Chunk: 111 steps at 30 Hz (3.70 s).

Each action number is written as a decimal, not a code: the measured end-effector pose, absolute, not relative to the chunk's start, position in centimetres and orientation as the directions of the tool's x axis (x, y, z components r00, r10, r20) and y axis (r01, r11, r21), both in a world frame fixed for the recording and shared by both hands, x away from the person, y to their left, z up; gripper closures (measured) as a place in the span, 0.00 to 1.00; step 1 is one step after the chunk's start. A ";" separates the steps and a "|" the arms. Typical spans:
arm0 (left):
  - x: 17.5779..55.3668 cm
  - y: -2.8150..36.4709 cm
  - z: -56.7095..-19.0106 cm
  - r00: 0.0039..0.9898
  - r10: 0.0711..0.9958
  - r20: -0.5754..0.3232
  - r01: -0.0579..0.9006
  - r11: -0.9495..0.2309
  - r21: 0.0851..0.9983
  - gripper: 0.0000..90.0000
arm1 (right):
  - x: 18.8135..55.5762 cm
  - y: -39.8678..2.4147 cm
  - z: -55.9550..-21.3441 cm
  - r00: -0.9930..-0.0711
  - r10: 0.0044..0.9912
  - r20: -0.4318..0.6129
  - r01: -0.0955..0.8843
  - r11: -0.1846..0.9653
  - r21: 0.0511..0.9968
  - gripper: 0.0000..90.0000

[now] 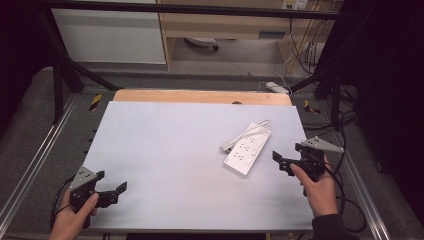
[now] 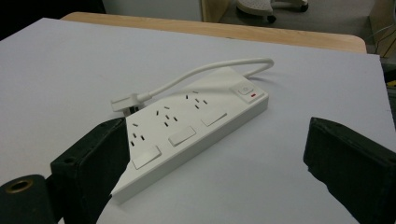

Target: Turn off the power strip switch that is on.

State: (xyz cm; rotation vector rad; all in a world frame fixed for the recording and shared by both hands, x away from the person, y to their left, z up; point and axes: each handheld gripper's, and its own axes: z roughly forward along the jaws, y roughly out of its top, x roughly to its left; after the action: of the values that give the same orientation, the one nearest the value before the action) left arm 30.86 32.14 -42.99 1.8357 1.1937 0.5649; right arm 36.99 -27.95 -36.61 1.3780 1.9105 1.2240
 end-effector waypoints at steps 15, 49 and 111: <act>30.8 32.1 -43.0 0.447 0.891 -0.075 0.510 -0.185 0.840 0.07 | 38.1 -28.4 -35.7 -0.349 0.930 0.116 0.471 0.067 0.880 0.12; 30.9 32.0 -43.1 0.454 0.888 -0.072 0.515 -0.196 0.834 0.08 | 42.2 -27.0 -35.5 -0.429 0.900 0.080 0.466 0.144 0.873 0.74; 30.9 31.9 -43.2 0.458 0.887 -0.060 0.518 -0.212 0.829 0.08 | 44.8 -23.5 -40.7 -0.512 0.855 0.079 0.526 0.240 0.816 1.00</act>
State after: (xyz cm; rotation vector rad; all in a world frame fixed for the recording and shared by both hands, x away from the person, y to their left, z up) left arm 30.86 31.91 -43.25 1.8737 1.1822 0.5576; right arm 44.84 -23.45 -40.74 1.2680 2.1345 1.1714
